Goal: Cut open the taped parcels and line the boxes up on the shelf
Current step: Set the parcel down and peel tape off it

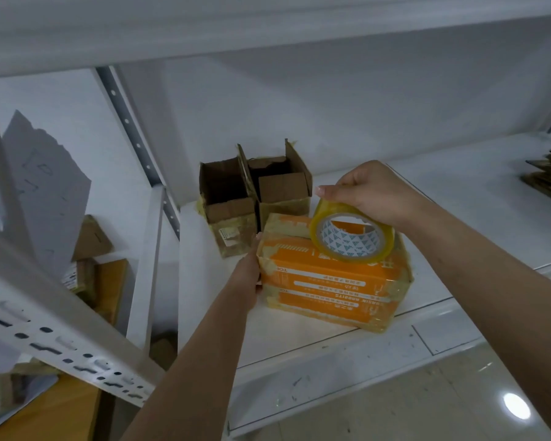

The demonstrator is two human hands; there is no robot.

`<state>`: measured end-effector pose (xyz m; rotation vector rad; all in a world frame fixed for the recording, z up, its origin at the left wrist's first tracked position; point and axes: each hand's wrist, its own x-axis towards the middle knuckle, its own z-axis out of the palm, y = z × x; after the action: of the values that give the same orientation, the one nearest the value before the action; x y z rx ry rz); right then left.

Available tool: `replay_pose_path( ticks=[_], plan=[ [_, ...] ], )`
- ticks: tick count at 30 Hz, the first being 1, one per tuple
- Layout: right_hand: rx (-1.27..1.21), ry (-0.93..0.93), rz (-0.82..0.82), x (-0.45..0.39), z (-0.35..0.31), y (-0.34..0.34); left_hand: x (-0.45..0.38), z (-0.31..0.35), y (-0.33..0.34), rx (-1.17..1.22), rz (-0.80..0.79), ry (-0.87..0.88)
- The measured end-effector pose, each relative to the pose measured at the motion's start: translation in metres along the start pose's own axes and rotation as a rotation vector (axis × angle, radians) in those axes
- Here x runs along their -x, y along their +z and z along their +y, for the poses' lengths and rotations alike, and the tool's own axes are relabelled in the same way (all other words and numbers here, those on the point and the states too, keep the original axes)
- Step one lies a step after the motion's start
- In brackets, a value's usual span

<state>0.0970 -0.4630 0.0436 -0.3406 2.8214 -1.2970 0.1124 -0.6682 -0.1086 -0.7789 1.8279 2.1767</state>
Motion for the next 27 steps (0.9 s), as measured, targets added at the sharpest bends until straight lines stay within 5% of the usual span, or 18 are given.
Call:
replay_pose_path(
  ticks=[7,12,17,19,22,27],
  plan=[
    [-0.012,0.006,0.009,-0.001,0.002,0.002,-0.004,-0.009,0.003,0.116,0.009,0.006],
    [0.025,0.005,0.000,-0.002,0.000,0.003,0.006,-0.004,0.000,-0.077,-0.014,0.043],
    [0.096,-0.013,-0.018,-0.002,-0.002,0.003,0.027,0.030,-0.012,-0.349,0.039,0.700],
    [0.099,-0.021,-0.027,-0.001,-0.002,0.002,0.038,0.045,-0.002,-0.650,-0.048,0.834],
    [0.103,-0.040,-0.019,0.000,-0.001,0.002,0.039,0.055,0.022,-1.320,-0.190,0.807],
    [-0.012,-0.002,-0.142,0.000,0.000,-0.004,0.033,0.049,0.029,-1.625,-0.196,0.710]
  ],
)
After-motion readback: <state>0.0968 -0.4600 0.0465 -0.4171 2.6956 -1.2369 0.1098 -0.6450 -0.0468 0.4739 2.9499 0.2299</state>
